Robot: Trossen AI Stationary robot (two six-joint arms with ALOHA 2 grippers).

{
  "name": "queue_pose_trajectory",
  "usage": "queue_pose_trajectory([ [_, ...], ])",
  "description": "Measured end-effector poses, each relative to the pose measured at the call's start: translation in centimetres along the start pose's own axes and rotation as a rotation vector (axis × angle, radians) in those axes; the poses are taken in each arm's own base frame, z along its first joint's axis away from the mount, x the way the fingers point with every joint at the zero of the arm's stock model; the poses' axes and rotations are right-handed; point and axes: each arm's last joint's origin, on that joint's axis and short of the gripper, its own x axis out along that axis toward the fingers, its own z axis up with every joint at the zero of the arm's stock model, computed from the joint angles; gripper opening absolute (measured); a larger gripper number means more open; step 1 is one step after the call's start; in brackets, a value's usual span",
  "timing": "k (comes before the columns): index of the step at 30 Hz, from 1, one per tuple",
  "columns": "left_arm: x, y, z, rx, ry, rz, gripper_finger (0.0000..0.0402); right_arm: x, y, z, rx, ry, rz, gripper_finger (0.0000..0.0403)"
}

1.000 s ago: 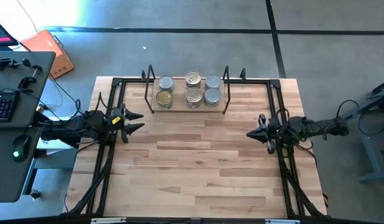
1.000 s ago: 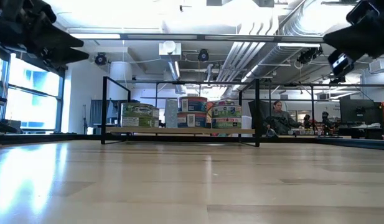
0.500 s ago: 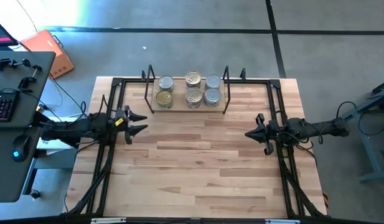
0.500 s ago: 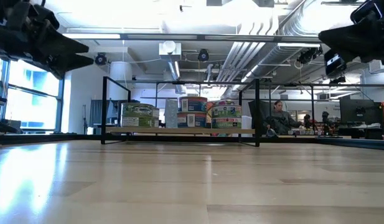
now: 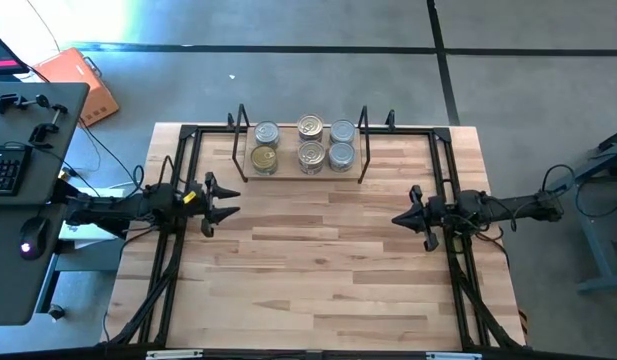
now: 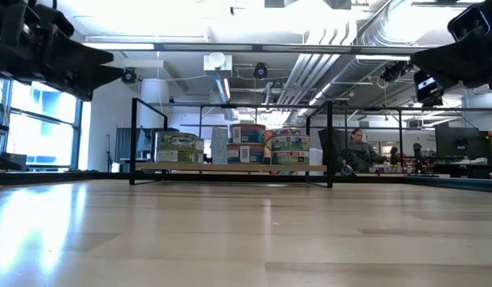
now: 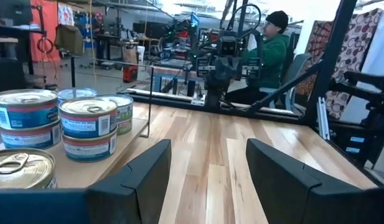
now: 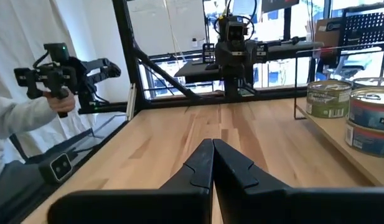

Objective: Stack canned seafood by type on shelf
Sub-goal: Return to Home Position

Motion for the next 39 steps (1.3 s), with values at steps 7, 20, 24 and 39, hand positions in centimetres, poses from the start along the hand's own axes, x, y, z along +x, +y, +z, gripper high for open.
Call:
queue_pose_trajectory([
  [7,0.09,0.00,-0.12,0.050,0.015,0.001,0.0201,0.00,0.00,-0.01,0.050,0.001,0.000,0.0000],
  [20,0.12,0.00,-0.17,0.054,0.020,0.001,0.0201,0.00,0.00,-0.01,0.050,0.001,-0.001,0.0000],
  [24,0.12,0.00,-0.17,0.054,0.020,0.001,0.0201,0.00,0.00,-0.01,0.050,0.001,-0.001,0.0000],
  [39,0.12,0.00,-0.17,0.054,0.021,0.002,0.0201,0.00,-0.01,-0.03,0.050,0.002,-0.001,0.0000],
])
